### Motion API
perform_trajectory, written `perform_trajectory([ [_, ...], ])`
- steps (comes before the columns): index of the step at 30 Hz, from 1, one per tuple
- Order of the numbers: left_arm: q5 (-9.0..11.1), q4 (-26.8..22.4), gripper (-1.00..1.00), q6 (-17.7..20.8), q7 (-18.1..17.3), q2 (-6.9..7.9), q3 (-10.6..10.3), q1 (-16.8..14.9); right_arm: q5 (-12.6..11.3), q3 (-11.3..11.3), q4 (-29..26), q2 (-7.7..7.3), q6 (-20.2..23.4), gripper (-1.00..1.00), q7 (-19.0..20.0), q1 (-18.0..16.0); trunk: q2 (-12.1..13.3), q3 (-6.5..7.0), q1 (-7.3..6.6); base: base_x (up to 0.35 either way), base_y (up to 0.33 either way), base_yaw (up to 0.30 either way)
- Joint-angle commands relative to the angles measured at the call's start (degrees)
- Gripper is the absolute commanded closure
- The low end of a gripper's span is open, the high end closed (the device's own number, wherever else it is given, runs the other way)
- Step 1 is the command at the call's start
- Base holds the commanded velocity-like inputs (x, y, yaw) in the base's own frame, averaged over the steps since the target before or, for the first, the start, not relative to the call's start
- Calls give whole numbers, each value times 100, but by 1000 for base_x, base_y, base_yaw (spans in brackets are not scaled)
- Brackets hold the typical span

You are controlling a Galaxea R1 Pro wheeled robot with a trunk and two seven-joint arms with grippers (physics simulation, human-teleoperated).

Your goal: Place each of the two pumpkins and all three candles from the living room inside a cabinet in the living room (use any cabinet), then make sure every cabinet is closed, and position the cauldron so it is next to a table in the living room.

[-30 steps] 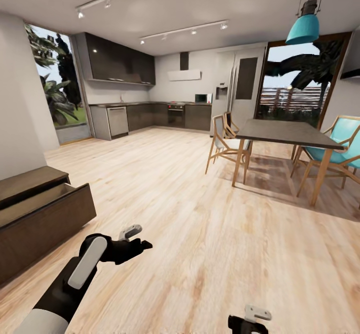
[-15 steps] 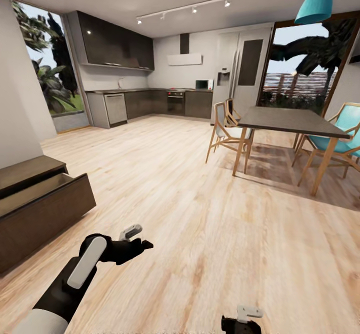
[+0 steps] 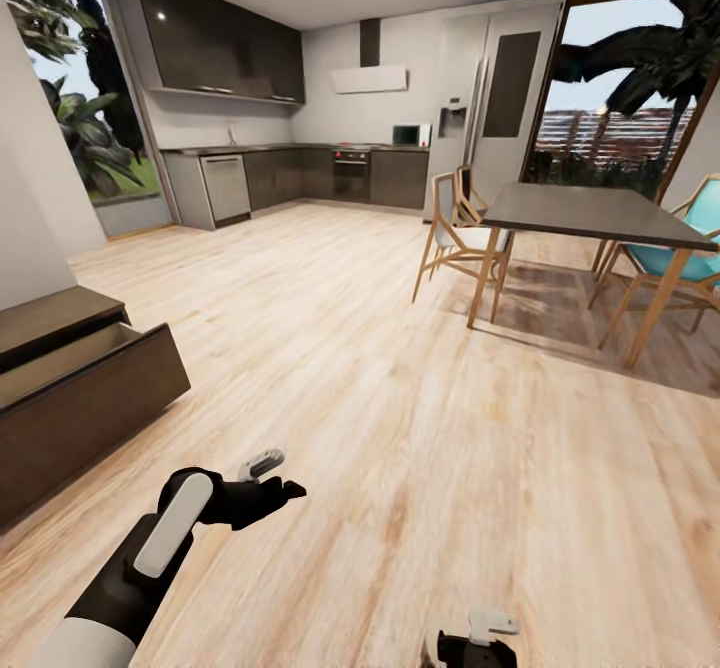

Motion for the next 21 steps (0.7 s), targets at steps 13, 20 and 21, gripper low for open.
perform_trajectory([
  [13,53,-13,-100,2,58,122,-22,-4,-32,60,-15,-3,23,-100,-52,-5,-4,-39,1,0,0,120],
  [20,54,-13,-100,-4,57,232,-37,-4,-32,60,-15,-3,24,-100,-54,-5,-4,-39,1,31,23,31],
  [21,54,-13,-100,-5,54,234,-38,-4,-32,60,-15,-3,24,-100,-55,-5,-4,-39,1,170,118,4],
])
